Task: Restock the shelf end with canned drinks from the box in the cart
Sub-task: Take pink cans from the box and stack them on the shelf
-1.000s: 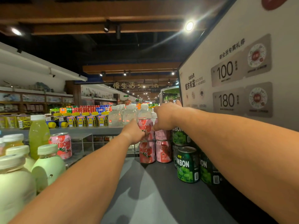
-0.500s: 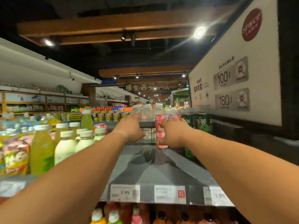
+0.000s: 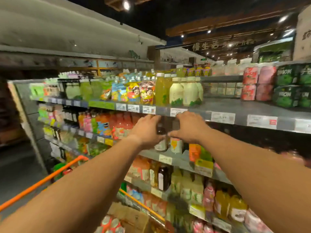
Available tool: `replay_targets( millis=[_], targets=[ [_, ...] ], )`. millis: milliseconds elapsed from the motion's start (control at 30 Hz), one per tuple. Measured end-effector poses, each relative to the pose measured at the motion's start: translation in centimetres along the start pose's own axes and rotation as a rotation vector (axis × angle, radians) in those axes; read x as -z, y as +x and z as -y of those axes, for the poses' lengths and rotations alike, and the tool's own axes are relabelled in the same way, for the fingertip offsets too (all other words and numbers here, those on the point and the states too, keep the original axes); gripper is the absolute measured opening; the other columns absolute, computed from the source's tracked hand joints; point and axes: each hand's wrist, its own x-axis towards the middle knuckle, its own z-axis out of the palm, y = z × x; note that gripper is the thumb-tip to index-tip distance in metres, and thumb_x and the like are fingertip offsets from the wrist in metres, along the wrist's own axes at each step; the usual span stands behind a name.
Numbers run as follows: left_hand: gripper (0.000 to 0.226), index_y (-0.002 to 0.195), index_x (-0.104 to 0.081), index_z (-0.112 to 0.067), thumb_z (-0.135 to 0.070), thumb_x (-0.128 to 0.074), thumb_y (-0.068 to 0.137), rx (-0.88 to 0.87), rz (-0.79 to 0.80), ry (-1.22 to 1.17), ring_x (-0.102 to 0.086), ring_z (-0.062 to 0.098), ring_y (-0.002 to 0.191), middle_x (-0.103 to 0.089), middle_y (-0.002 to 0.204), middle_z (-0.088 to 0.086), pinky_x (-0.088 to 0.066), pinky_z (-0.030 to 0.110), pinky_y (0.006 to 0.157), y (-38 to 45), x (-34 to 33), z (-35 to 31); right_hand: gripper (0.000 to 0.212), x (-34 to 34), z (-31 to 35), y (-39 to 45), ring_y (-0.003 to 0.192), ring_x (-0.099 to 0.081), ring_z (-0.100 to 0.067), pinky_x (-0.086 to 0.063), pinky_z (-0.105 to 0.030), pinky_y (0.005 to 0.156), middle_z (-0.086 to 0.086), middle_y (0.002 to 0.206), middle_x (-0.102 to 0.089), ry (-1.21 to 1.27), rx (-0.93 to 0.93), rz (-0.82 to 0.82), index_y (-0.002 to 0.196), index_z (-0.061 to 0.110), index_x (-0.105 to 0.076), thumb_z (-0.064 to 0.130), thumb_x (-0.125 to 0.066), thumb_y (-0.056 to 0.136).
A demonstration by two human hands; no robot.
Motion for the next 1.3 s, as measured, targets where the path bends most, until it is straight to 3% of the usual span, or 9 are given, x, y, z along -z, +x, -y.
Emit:
replay_targets(
  millis=[167,300,400,533,733,900,1100,1300],
  targets=[
    [0.082,0.147,-0.039,-0.021,-0.045,-0.075,0.078,0.341,0.072,-0.09,-0.046,0.034,0.131,-0.049,0.139,0.013,-0.039,0.043,0.109,-11.8,-5.1,7.2,0.077,-7.4,8.6,-4.6,0.111,-0.057,-0.031,-0.048,-0.041,0.091,-0.009,0.12,-0.059,0.149,0.077,0.107,0.123,0.019,-0.057,0.075,-0.061,0.07],
    [0.081,0.148,-0.039,-0.015,-0.043,-0.074,0.081,0.697,0.207,-0.205,-0.046,0.033,0.132,-0.048,0.145,0.013,-0.042,0.04,0.107,-22.6,-12.2,10.2,0.079,-15.3,14.4,-10.7,0.116,-0.053,-0.031,-0.044,-0.04,0.094,-0.009,0.125,-0.056,0.257,0.142,0.311,0.128,0.015,-0.053,0.073,-0.06,0.074],
    [0.076,0.146,-0.041,-0.015,-0.046,-0.071,0.083,0.861,0.289,-0.215,-0.048,0.033,0.129,-0.049,0.141,0.013,-0.043,0.041,0.105,-27.8,-15.6,10.7,0.083,-20.1,16.9,-15.0,0.12,-0.05,-0.033,-0.043,-0.043,0.096,-0.011,0.129,-0.053,0.251,0.169,0.446,0.132,0.013,-0.048,0.073,-0.056,0.076],
    [0.05,0.13,-0.055,-0.019,-0.036,-0.063,0.084,0.908,0.267,-0.247,-0.057,0.031,0.117,-0.06,0.129,0.009,-0.048,0.04,0.098,-30.2,-17.5,10.9,0.081,-24.1,18.3,-18.1,0.121,-0.048,-0.031,-0.041,-0.043,0.099,-0.011,0.131,-0.052,0.284,0.215,0.559,0.131,0.014,-0.048,0.073,-0.055,0.077],
    [0.063,0.144,-0.043,-0.017,-0.038,-0.062,0.087,1.041,0.305,-0.271,-0.054,0.034,0.122,-0.054,0.135,0.014,-0.047,0.039,0.1,-32.7,-20.8,11.9,0.07,-28.4,18.8,-18.7,0.121,-0.049,-0.03,-0.041,-0.041,0.1,-0.01,0.131,-0.052,0.327,0.211,0.63,0.133,0.015,-0.047,0.06,-0.059,0.08],
    [0.053,0.139,-0.049,-0.02,-0.038,-0.057,0.09,1.054,0.331,-0.307,-0.053,0.031,0.123,-0.057,0.135,0.008,-0.043,0.037,0.105,-32.6,-23.9,14.6,0.072,-31.9,19.5,-18.0,0.123,-0.049,-0.028,-0.042,-0.041,0.103,-0.008,0.134,-0.05,0.362,0.154,0.666,0.135,0.015,-0.045,0.061,-0.059,0.082],
    [0.051,0.134,-0.054,-0.018,-0.033,-0.063,0.087,1.133,0.302,-0.453,-0.053,0.029,0.123,-0.058,0.133,0.007,-0.044,0.035,0.104,-30.7,-27.8,17.4,0.063,-36.6,20.4,-17.0,0.111,-0.056,-0.021,-0.049,-0.039,0.096,-0.003,0.122,-0.054,0.423,0.087,0.707,0.13,0.016,-0.046,0.05,-0.067,0.081],
    [0.04,0.12,-0.059,-0.007,-0.021,-0.068,0.083,1.246,0.353,-0.456,-0.061,0.034,0.111,-0.065,0.121,0.015,-0.047,0.029,0.088,-28.0,-32.9,20.6,0.065,-42.7,21.7,-13.2,0.107,-0.056,-0.022,-0.049,-0.035,0.093,-0.005,0.117,-0.055,0.447,0.091,0.768,0.13,0.012,-0.049,0.05,-0.067,0.082]
  ],
)
